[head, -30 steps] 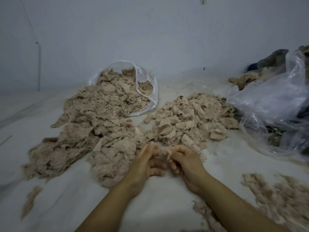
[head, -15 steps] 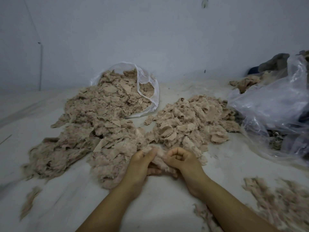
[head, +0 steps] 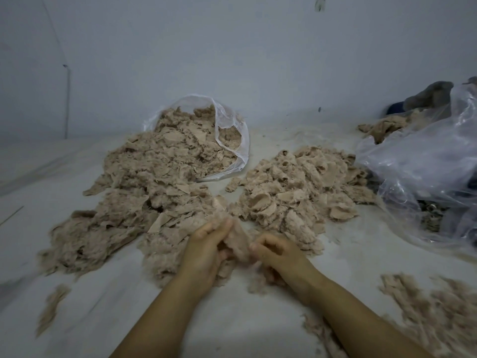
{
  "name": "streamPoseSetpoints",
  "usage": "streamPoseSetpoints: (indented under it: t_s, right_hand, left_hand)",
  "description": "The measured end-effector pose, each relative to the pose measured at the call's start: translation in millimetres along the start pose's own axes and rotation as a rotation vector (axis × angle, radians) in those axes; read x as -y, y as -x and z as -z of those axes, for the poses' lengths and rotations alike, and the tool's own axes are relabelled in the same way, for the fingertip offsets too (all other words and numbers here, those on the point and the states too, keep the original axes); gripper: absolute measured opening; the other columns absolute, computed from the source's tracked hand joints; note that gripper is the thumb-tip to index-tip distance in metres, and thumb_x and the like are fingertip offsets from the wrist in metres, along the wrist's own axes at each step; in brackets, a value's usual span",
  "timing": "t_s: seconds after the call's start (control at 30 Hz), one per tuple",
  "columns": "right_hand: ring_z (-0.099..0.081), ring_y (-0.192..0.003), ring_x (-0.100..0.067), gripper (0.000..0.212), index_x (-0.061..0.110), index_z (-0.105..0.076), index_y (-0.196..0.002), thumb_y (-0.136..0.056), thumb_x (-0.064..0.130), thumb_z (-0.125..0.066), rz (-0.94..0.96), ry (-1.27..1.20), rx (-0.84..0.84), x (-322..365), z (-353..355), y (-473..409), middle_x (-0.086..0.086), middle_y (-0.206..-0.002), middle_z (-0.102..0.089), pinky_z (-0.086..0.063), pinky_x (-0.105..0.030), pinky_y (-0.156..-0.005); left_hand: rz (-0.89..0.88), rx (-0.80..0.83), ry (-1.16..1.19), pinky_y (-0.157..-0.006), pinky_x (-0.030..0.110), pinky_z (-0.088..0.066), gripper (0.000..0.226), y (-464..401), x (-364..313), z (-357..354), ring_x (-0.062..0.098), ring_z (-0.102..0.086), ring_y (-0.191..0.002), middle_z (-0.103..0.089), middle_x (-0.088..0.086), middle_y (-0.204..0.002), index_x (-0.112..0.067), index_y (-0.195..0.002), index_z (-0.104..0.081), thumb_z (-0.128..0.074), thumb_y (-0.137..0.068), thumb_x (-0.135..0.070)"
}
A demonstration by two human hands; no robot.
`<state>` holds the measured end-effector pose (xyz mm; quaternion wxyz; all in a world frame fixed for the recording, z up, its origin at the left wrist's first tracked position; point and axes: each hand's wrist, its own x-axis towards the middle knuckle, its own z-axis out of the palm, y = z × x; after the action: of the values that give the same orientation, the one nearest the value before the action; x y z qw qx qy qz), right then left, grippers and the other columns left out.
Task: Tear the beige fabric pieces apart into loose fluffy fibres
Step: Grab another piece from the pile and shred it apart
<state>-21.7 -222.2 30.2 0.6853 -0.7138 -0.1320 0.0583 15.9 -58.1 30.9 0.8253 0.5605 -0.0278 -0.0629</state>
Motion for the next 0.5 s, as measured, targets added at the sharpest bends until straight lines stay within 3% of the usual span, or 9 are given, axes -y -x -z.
streamPoseSetpoints:
  t_s: [0.1, 0.17, 0.27, 0.43, 0.5]
  right_hand:
    - [-0.042, -0.04, -0.012, 0.033, 0.011, -0.058, -0.086, -0.073, 0.038, -0.072, -0.039, -0.092, -0.166, -4.0, -0.2, -4.4, -0.002, -0.056, -0.055, -0.03, -0.019, -0.037]
    - [-0.04, -0.04, -0.013, 0.018, 0.008, -0.058, -0.08, -0.083, 0.023, -0.069, -0.047, -0.156, -0.235, -7.0, 1.5, -6.6, -0.006, -0.051, -0.052, -0.03, -0.02, -0.037]
    - [-0.041, -0.04, -0.012, 0.014, 0.007, -0.059, -0.078, -0.086, 0.015, -0.066, -0.045, -0.236, -0.282, -7.5, 4.3, -8.4, -0.007, -0.051, -0.052, -0.032, -0.021, -0.037]
    - [-0.044, -0.039, -0.011, 0.016, 0.004, -0.059, -0.083, -0.084, 0.018, -0.067, -0.054, -0.235, -0.287, -8.4, 2.5, -9.1, -0.005, -0.05, -0.053, -0.036, -0.02, -0.038]
    - [-0.058, -0.047, -0.01, 0.007, 0.005, -0.059, -0.089, -0.087, 0.01, -0.062, 0.004, -0.418, -0.362, -4.7, 4.4, -13.1, -0.004, -0.057, -0.063, -0.046, -0.019, -0.045]
  left_hand:
    - [0.031, 0.146, -0.113, -0.06, 0.033, -0.057, 0.012, 8.9, 4.1, -11.2, 0.026, -0.068, -0.068, -0.071, 0.016, -0.079, -0.011, -0.082, -0.072, -0.068, -0.073, -0.018]
    - [0.021, 0.086, -0.135, -0.06, 0.029, -0.059, 0.019, 8.2, 4.7, -13.6, 0.02, -0.069, -0.069, -0.073, 0.009, -0.081, -0.013, -0.094, -0.069, -0.066, -0.077, -0.004]
    - [-0.021, 0.012, -0.196, -0.063, 0.027, -0.058, 0.03, 5.5, 1.8, -11.7, 0.021, -0.069, -0.073, -0.07, 0.011, -0.09, -0.011, -0.11, -0.057, -0.056, -0.087, 0.008]
    - [-0.099, -0.008, -0.284, -0.054, 0.025, -0.055, 0.018, 6.4, 1.6, -12.8, 0.017, -0.065, -0.061, -0.066, 0.009, -0.079, -0.01, -0.092, -0.055, -0.05, -0.09, 0.007]
    - [-0.189, -0.05, -0.312, -0.057, 0.028, -0.056, 0.02, 4.2, -1.6, -10.9, 0.017, -0.065, -0.06, -0.066, 0.008, -0.079, -0.009, -0.086, -0.056, -0.046, -0.092, 0.007]
